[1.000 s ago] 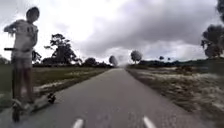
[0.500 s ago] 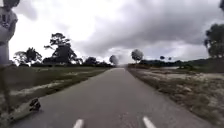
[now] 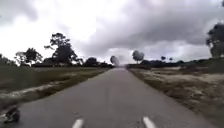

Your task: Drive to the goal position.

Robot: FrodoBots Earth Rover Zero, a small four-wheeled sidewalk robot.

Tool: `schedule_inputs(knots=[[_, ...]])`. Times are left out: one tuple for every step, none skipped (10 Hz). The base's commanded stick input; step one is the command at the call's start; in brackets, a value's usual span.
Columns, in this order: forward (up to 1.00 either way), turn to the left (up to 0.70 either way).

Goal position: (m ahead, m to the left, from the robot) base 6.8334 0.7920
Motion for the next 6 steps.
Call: schedule_inputs(knots=[[0.7, 0.0], [0.7, 0.0], [0.7, 0.0], [0.7, 0.0], [0.7, 0.0], [0.7, 0.0]])
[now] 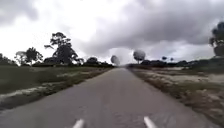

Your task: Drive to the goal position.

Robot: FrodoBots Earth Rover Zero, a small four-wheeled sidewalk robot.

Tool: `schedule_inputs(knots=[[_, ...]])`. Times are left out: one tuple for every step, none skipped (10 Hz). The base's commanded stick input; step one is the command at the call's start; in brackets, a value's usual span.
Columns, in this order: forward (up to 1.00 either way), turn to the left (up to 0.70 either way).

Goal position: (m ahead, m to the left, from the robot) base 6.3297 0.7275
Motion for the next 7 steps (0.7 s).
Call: schedule_inputs(knots=[[0.7, 0.0], [0.7, 0.0], [0.7, 0.0], [0.7, 0.0], [0.7, 0.0], [0.7, 0.0], [0.7, 0.0]])
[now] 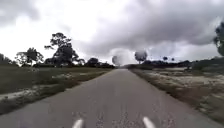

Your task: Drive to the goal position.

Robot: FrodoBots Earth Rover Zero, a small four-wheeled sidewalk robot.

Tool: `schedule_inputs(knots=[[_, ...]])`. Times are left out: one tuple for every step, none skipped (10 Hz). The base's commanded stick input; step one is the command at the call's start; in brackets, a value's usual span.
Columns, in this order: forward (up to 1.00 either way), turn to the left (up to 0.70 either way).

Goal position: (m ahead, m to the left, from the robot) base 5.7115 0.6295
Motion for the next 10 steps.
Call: schedule_inputs(knots=[[0.7, 0.0], [0.7, 0.0], [0.7, -0.02], [0.7, -0.11], [0.7, -0.18], [0.7, -0.21], [0.7, -0.25], [0.7, 0.0], [0.7, 0.0], [0.7, 0.0]])
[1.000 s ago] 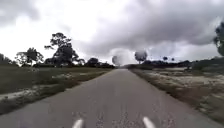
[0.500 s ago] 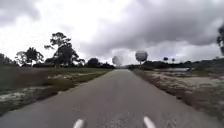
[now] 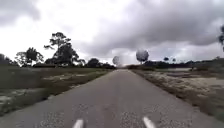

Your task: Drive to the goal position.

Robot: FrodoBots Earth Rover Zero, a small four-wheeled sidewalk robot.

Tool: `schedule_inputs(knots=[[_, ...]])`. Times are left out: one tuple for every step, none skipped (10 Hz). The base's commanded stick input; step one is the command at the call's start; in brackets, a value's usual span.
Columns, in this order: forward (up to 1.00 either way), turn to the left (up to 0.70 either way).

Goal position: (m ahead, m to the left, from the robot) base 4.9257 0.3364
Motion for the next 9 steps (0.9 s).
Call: schedule_inputs(knots=[[0.7, 0.0], [0.7, 0.0], [0.7, 0.0], [0.7, 0.0], [0.7, 0.0], [0.7, 0.0], [0.7, 0.0], [0.7, 0.0], [0.7, 0.0]])
